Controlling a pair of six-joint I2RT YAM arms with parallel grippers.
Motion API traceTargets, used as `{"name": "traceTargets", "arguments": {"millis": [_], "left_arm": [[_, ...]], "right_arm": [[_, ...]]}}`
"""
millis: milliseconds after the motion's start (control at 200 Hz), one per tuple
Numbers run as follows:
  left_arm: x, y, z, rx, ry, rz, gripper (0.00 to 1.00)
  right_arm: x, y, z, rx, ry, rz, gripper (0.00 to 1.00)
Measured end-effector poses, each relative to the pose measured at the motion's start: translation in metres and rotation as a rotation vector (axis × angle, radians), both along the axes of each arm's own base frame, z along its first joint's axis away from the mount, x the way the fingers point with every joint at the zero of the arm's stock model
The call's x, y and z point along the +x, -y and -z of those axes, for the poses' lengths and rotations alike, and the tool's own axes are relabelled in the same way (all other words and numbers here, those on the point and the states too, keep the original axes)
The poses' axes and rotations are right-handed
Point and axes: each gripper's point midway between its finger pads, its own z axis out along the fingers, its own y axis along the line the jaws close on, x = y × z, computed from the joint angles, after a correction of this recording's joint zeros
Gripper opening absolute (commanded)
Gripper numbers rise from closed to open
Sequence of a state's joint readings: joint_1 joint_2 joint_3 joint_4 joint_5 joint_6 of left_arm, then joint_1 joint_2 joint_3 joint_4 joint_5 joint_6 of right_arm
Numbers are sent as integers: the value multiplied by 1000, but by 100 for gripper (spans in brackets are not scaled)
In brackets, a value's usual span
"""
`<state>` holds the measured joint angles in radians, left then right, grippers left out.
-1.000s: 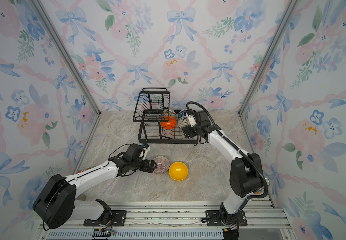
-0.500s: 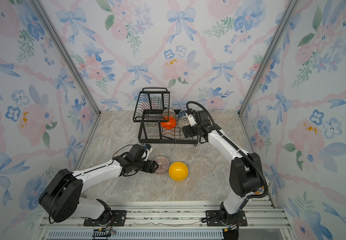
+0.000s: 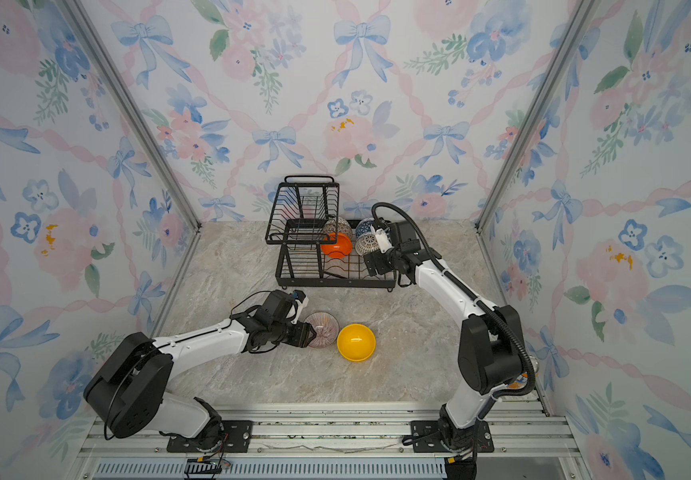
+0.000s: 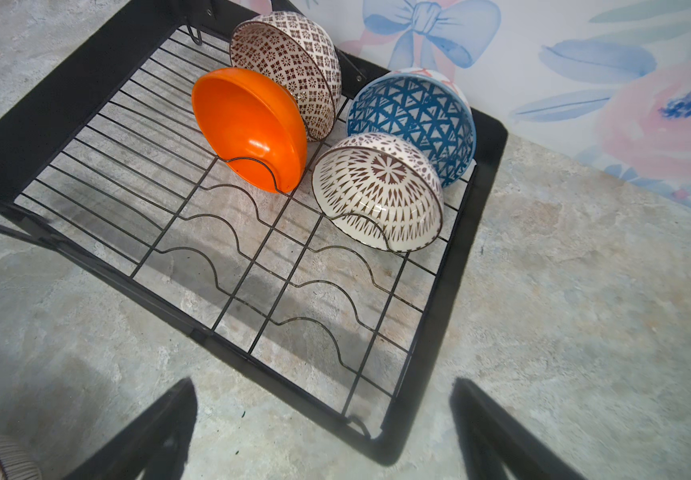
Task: Load the bowls into the dish rack
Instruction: 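Lower the left gripper onto the purple-striped bowl rim and grasp it, then lift the purple-striped bowl on edge with the left gripper toward the rack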
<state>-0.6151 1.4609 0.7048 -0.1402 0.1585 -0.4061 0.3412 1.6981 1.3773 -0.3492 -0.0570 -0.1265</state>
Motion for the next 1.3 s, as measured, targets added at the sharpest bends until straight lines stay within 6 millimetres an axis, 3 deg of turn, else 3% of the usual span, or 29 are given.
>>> {"name": "traceTargets", "arguments": {"millis": [740,1200,1300], "left_arm": [[4,3,6,-10,-5,-16,20],[5,-5,3,-5,11,-37,0],[4,-11,2,4,12,-51,0]], "right_arm": [[-4,0,4,-14,-21,-8,97],[-9,-3,8,-25,-36,-23,97],[-10,-4,8,-26,-37,-26,97]]}}
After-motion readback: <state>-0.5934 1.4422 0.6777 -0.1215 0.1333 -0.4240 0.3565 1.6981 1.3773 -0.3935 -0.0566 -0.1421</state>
